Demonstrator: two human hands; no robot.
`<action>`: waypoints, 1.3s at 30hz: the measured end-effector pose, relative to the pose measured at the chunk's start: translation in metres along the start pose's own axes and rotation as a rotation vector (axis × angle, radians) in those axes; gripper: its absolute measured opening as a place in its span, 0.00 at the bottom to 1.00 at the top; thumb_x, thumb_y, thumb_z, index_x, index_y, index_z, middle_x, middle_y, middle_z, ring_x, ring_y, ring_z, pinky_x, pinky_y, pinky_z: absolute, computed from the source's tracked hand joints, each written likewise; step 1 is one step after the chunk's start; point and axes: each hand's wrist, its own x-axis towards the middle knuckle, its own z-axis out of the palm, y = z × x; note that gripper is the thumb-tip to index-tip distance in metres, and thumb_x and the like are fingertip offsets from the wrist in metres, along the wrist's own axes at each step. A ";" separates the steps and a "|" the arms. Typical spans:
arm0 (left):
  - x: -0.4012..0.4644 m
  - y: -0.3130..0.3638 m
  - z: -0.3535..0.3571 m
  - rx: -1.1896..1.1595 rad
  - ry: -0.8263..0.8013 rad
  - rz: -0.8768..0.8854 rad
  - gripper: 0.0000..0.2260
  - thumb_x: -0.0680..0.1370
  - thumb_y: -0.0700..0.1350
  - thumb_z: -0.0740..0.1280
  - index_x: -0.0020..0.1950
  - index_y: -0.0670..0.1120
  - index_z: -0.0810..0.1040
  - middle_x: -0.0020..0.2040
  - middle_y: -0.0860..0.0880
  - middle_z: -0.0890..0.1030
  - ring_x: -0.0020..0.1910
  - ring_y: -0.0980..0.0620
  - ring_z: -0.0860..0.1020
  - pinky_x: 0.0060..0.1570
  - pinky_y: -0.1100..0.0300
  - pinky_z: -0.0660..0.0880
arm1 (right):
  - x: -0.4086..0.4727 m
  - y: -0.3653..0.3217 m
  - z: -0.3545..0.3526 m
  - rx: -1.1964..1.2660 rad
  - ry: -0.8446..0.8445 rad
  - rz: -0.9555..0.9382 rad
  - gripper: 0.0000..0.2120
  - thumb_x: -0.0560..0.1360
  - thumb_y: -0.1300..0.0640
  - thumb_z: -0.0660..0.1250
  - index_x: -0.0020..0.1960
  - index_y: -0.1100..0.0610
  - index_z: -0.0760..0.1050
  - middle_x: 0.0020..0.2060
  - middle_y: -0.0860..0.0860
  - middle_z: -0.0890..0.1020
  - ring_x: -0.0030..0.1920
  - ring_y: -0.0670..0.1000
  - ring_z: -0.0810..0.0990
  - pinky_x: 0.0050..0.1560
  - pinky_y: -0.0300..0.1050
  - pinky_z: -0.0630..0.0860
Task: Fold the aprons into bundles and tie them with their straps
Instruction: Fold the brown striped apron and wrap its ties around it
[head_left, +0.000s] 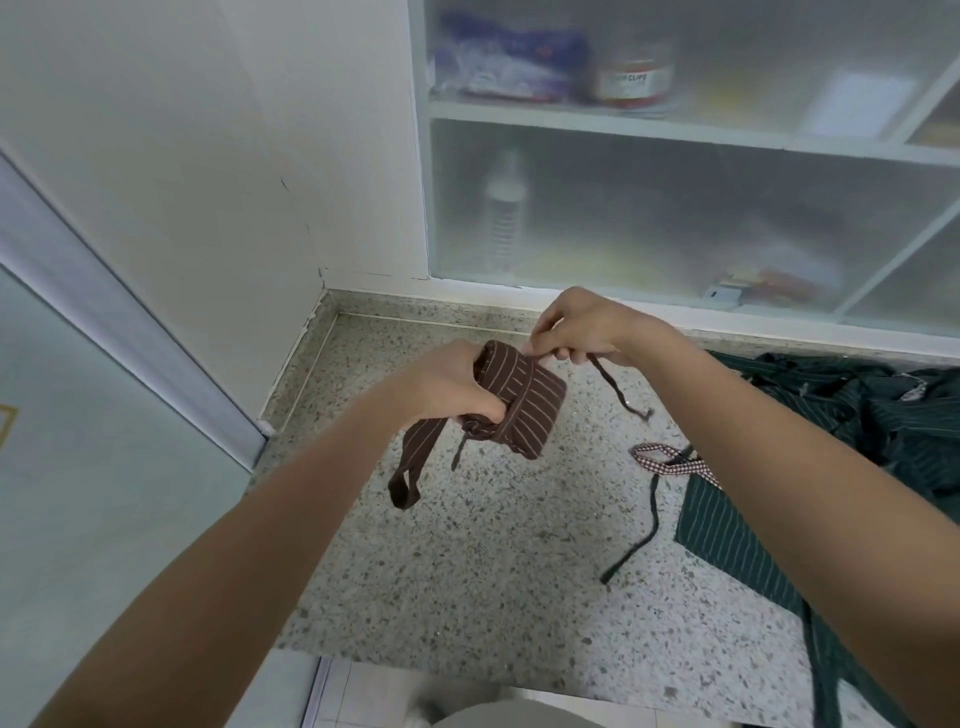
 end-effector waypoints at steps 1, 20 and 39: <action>0.001 -0.002 0.001 0.021 0.043 -0.007 0.11 0.68 0.37 0.72 0.44 0.49 0.76 0.41 0.49 0.81 0.40 0.51 0.80 0.38 0.63 0.77 | -0.002 -0.003 -0.002 0.088 0.039 0.025 0.02 0.72 0.65 0.71 0.41 0.63 0.79 0.26 0.53 0.76 0.23 0.46 0.67 0.21 0.34 0.64; 0.007 -0.017 0.010 -1.048 0.306 -0.301 0.10 0.70 0.35 0.72 0.51 0.39 0.80 0.45 0.41 0.83 0.40 0.47 0.82 0.39 0.57 0.80 | -0.029 0.039 0.085 1.064 0.024 0.083 0.03 0.74 0.67 0.67 0.46 0.62 0.75 0.30 0.54 0.81 0.26 0.43 0.77 0.30 0.33 0.76; 0.007 -0.036 0.024 -0.738 0.373 -0.388 0.24 0.72 0.49 0.71 0.65 0.42 0.71 0.60 0.43 0.77 0.57 0.47 0.76 0.61 0.49 0.73 | -0.013 0.040 0.078 0.722 0.077 -0.084 0.10 0.78 0.65 0.61 0.38 0.58 0.73 0.43 0.54 0.79 0.48 0.47 0.78 0.45 0.36 0.79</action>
